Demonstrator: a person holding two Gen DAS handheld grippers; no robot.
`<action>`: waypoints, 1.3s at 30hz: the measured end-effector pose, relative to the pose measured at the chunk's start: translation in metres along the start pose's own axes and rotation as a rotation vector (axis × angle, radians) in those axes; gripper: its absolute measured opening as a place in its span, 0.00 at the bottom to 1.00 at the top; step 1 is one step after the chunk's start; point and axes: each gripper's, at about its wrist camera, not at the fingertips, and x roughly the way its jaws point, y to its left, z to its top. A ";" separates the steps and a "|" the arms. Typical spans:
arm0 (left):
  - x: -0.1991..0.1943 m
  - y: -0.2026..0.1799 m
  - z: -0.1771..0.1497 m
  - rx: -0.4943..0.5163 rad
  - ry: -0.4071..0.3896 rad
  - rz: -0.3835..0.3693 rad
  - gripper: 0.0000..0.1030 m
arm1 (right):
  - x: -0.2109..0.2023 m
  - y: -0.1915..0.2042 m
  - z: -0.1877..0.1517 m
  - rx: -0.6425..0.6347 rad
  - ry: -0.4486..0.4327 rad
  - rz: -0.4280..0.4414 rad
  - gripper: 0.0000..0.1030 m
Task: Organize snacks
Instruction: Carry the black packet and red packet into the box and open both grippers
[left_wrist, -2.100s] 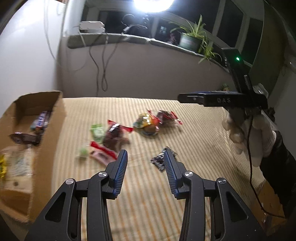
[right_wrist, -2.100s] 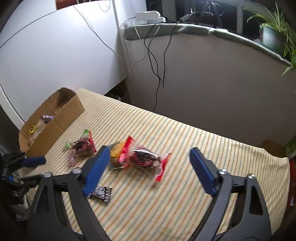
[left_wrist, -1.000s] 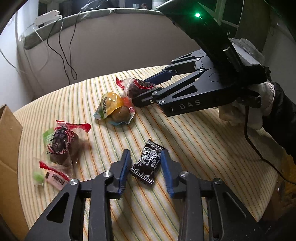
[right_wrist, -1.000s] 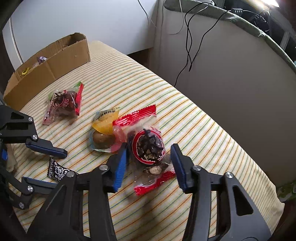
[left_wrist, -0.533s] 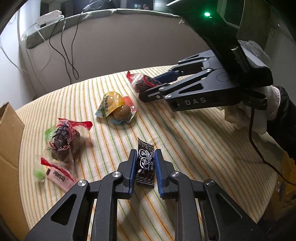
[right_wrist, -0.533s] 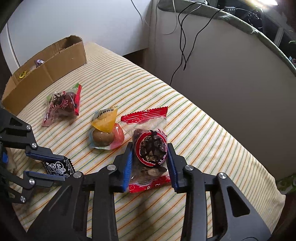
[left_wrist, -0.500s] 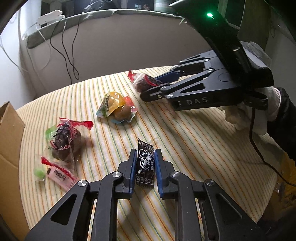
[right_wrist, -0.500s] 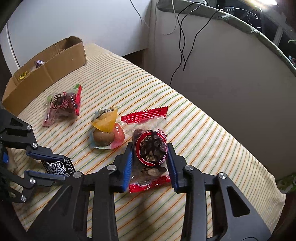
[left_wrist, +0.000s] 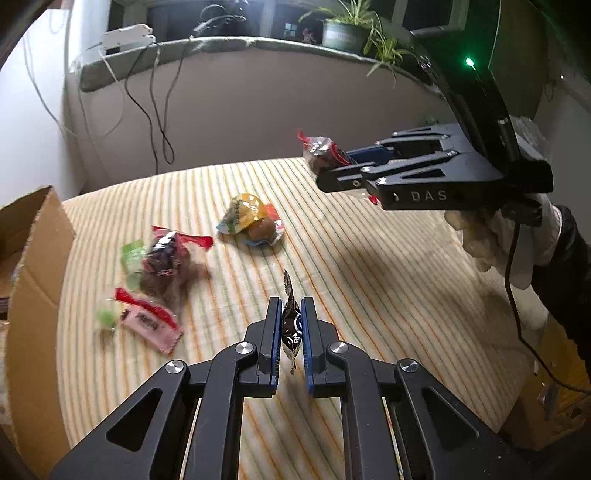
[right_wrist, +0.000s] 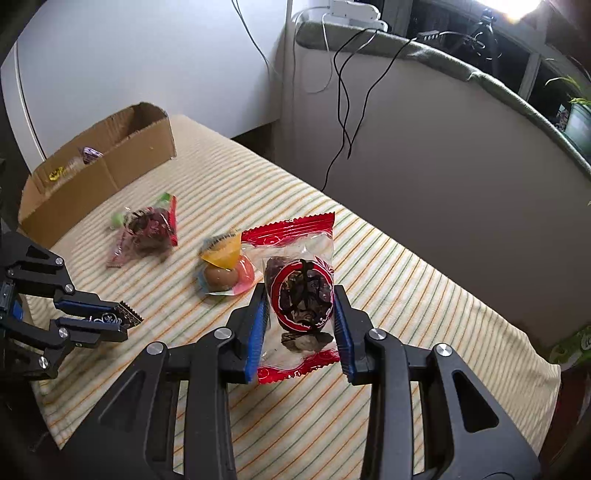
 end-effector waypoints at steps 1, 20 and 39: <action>-0.005 0.003 0.000 -0.005 -0.011 0.002 0.09 | -0.003 0.001 0.001 -0.003 -0.004 -0.004 0.34; -0.106 0.075 -0.024 -0.154 -0.182 0.151 0.09 | -0.027 0.073 0.063 -0.080 -0.114 0.057 0.34; -0.144 0.141 -0.061 -0.257 -0.220 0.238 0.09 | 0.027 0.188 0.165 -0.204 -0.115 0.197 0.34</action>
